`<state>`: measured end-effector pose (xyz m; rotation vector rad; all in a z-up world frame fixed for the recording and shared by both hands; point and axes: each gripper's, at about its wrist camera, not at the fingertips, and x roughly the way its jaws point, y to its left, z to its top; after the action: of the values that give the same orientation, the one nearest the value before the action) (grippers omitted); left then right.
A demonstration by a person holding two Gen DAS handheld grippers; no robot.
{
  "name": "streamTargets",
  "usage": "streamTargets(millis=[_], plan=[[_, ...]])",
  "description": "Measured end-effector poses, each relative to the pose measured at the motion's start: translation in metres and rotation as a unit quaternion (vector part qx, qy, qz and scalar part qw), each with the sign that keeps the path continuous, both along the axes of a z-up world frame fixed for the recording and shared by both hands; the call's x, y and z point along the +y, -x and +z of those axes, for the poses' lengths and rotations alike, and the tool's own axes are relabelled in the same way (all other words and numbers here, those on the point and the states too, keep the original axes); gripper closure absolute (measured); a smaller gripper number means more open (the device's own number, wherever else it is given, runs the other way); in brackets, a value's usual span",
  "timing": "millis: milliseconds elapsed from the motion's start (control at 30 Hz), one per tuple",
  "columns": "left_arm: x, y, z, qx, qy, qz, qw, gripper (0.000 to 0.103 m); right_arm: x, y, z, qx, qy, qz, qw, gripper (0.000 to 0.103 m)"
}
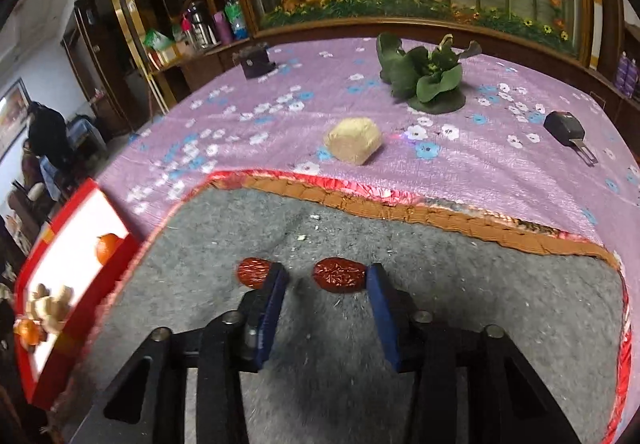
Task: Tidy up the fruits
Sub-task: 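Grasp a red date with the right tool while the left tool grasps another date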
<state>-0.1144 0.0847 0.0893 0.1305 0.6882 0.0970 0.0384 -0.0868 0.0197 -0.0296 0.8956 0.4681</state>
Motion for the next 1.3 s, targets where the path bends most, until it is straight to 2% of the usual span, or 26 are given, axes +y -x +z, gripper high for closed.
streamTargets(millis=[67, 267, 367, 433, 667, 833, 867, 933, 967, 1033, 1067, 1100, 1167, 1233, 1300], plan=[[-0.009, -0.009, -0.002, 0.007, -0.003, -0.006, 1.0000, 0.039, 0.004, -0.002, -0.005, -0.002, 0.009, -0.001, 1.000, 0.073], [-0.037, -0.046, -0.015, 0.031, -0.016, -0.020, 0.9992, 0.039, -0.031, -0.010, 0.001, 0.001, -0.031, -0.037, 0.999, 0.073], [-0.053, -0.071, -0.026, 0.054, -0.004, -0.029, 0.9981, 0.039, -0.068, -0.019, 0.005, 0.028, -0.095, -0.081, 0.992, 0.073], [-0.066, -0.086, -0.034, 0.068, 0.002, -0.032, 0.9972, 0.039, -0.086, -0.024, 0.005, 0.040, -0.116, -0.105, 0.987, 0.073], [-0.093, -0.119, -0.058, 0.097, 0.022, -0.042, 0.9942, 0.039, -0.089, -0.029, 0.005, 0.060, -0.134, -0.103, 0.984, 0.072], [-0.100, -0.134, -0.066, 0.103, 0.016, -0.040, 0.9937, 0.039, -0.079, -0.028, 0.002, 0.064, -0.130, -0.089, 0.985, 0.072], [-0.101, -0.138, -0.068, 0.104, 0.014, -0.040, 0.9937, 0.040, -0.079, -0.028, 0.002, 0.065, -0.130, -0.089, 0.985, 0.072], [-0.101, -0.147, -0.072, 0.110, 0.017, -0.040, 0.9930, 0.050, -0.080, -0.029, 0.001, 0.066, -0.132, -0.093, 0.985, 0.072], [-0.100, -0.150, -0.075, 0.115, 0.020, -0.039, 0.9924, 0.060, -0.082, -0.030, 0.000, 0.068, -0.135, -0.095, 0.984, 0.072], [-0.097, -0.150, -0.077, 0.111, 0.031, -0.039, 0.9925, 0.062, -0.084, -0.031, -0.001, 0.071, -0.138, -0.099, 0.983, 0.072], [-0.098, -0.150, -0.077, 0.110, 0.030, -0.042, 0.9926, 0.067, -0.085, -0.032, -0.001, 0.071, -0.139, -0.100, 0.983, 0.072], [-0.098, -0.150, -0.077, 0.109, 0.026, -0.043, 0.9928, 0.076, -0.085, -0.032, -0.001, 0.071, -0.139, -0.101, 0.983, 0.072], [-0.095, -0.148, -0.074, 0.103, 0.022, -0.037, 0.9938, 0.086, -0.086, -0.032, -0.002, 0.071, -0.138, -0.101, 0.983, 0.072], [-0.090, -0.143, -0.068, 0.096, 0.035, -0.038, 0.9941, 0.086, -0.086, -0.032, -0.001, 0.071, -0.138, -0.100, 0.983, 0.072], [-0.087, -0.133, -0.060, 0.079, 0.028, -0.034, 0.9959, 0.086, -0.086, -0.031, 0.001, 0.065, -0.139, -0.098, 0.983, 0.072]])
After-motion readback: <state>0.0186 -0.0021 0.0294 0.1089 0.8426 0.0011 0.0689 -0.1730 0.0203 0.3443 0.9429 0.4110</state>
